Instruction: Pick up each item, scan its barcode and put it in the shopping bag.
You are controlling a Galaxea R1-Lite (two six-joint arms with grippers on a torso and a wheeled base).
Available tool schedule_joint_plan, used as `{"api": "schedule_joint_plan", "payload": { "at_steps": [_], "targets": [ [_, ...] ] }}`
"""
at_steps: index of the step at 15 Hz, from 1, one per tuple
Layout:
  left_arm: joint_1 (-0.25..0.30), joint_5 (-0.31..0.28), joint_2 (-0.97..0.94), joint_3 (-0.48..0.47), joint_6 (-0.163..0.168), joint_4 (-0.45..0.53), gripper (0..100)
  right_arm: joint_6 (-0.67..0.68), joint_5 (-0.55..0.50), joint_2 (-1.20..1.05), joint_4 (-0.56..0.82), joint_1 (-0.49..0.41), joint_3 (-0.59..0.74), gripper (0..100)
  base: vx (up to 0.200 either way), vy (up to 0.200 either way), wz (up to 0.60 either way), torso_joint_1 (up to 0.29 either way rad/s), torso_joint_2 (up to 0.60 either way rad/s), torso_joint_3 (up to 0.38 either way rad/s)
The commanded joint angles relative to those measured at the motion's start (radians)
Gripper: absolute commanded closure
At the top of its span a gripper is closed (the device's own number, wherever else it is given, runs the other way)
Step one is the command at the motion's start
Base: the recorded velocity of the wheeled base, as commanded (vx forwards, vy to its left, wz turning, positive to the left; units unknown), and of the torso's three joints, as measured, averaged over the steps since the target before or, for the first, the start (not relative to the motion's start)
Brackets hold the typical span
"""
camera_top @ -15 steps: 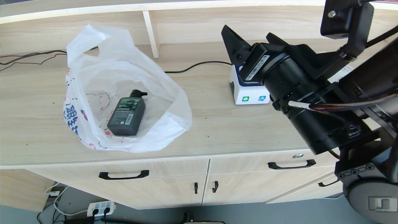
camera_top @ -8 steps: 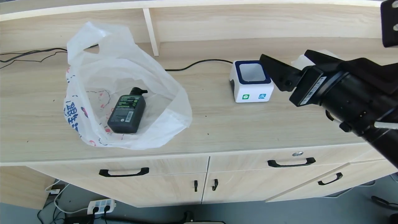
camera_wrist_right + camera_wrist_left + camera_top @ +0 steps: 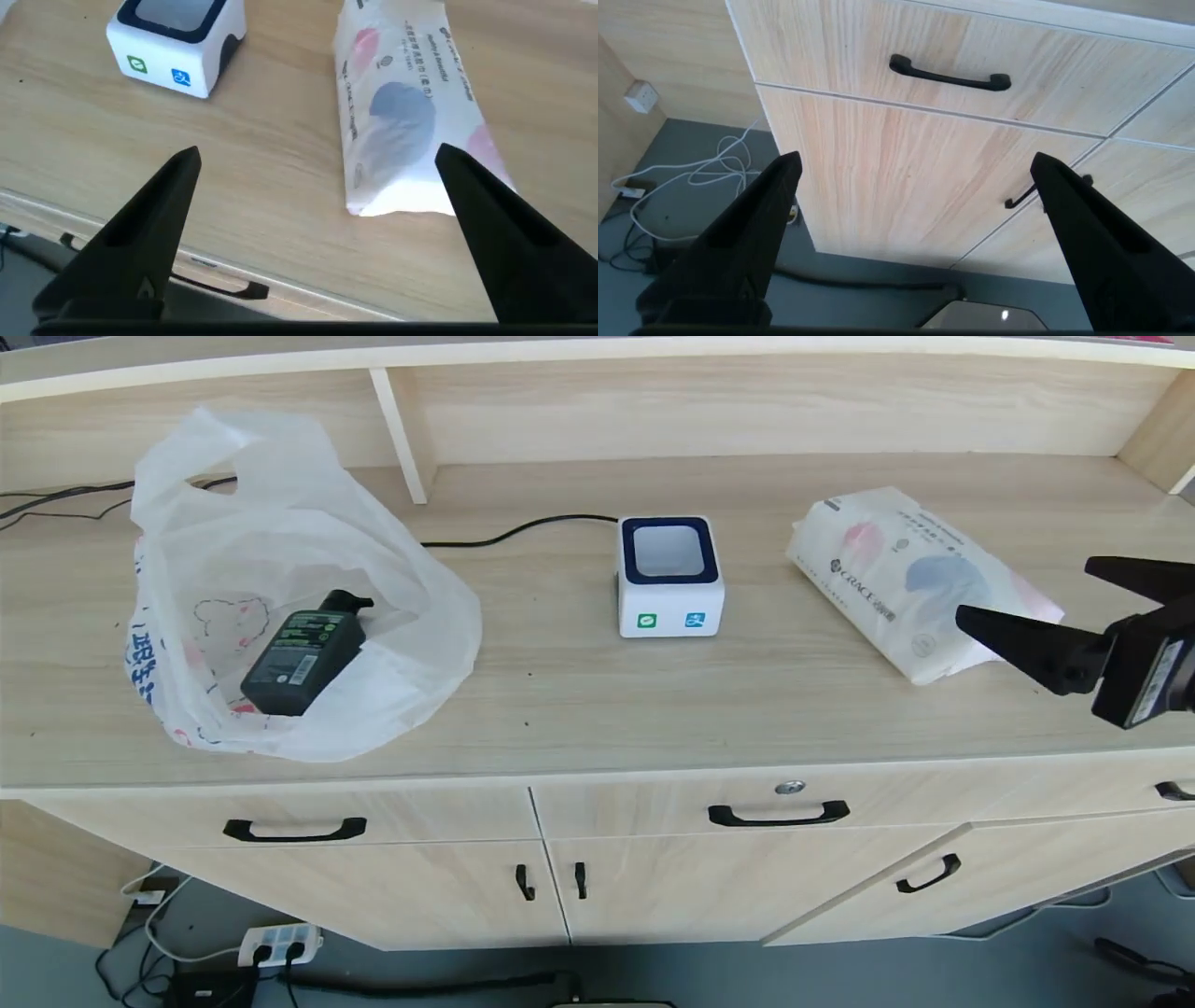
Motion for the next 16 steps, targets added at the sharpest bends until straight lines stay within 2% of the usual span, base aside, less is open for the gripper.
{"api": "schedule_joint_plan", "payload": {
  "at_steps": [1,3,5,8,11,16],
  "targets": [
    [0.0,0.001,0.001,0.0,-0.001,0.0,0,-0.019,0.089,0.007,0.047,-0.12,-0.087,0,0.2,0.0,0.0,-0.012,-0.01,0.002],
    [0.0,0.001,0.001,0.0,-0.001,0.0,0,-0.017,0.126,0.051,0.07,-0.132,-0.147,0,0.0,0.0,0.0,0.0,0.0,0.0],
    [0.0,0.001,0.001,0.0,-0.001,0.0,0,-0.005,0.18,0.128,0.17,-0.158,-0.256,0,0.0,0.0,0.0,0.0,0.0,0.0],
    [0.0,0.001,0.001,0.0,-0.001,0.0,0,-0.005,0.276,0.214,0.236,-0.259,-0.36,0,0.0,0.0,0.0,0.0,0.0,0.0],
    [0.0,0.001,0.001,0.0,-0.003,-0.002,0,-0.005,0.296,0.217,0.452,-0.295,-0.422,0,0.0,0.0,0.0,0.0,0.0,0.0],
    [0.0,0.001,0.001,0.0,-0.003,-0.002,0,-0.008,0.301,0.268,0.49,-0.298,-0.465,0,0.0,0.0,0.0,0.0,0.0,0.0]
  ]
}}
